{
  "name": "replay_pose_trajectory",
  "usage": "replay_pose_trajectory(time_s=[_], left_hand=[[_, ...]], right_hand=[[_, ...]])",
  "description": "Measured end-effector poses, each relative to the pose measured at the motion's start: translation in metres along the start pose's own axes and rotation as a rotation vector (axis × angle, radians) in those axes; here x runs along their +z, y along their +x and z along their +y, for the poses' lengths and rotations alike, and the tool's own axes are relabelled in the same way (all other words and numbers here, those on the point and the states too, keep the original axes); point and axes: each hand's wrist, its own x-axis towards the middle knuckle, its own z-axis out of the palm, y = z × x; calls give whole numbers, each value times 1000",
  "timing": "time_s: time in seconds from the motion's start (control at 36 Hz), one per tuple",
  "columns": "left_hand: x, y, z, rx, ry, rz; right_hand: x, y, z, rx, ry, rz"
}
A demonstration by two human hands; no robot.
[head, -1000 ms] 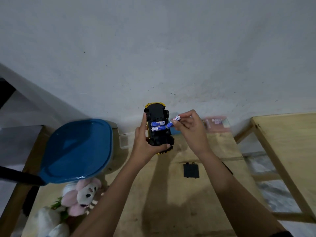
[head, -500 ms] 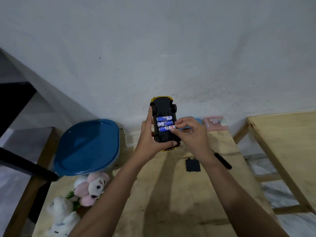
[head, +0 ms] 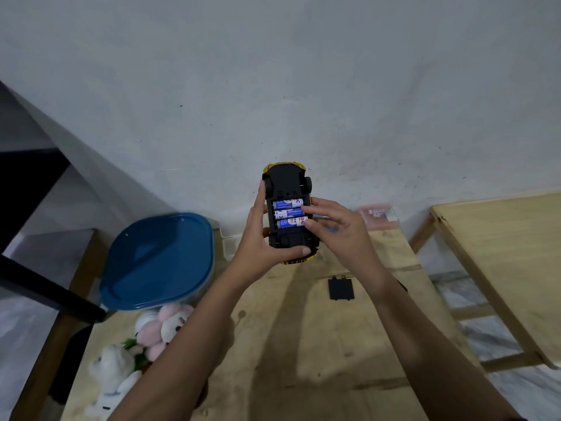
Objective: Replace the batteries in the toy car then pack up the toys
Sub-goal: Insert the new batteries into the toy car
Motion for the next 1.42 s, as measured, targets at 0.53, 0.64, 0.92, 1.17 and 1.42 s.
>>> replay_pose_trajectory(time_s=[0.53,0.64,0.92,1.17,1.42], left_hand=[[-5,-10,9,29,-66,11],[-3,-7,10,-11,-224,87],[9,0,9,-39,-219,163],[13,-2,-2,-52,-102,129],[11,-7,-19,-110,-162,-53]], right_hand=[[1,1,-15,-30,-100,-34],[2,0,-14,-60,-136,-50],[7,-3,-10,-63,-197,-13],[10,-3,8,-15,-141,26],[5,-8,26,47,-98,-18]])
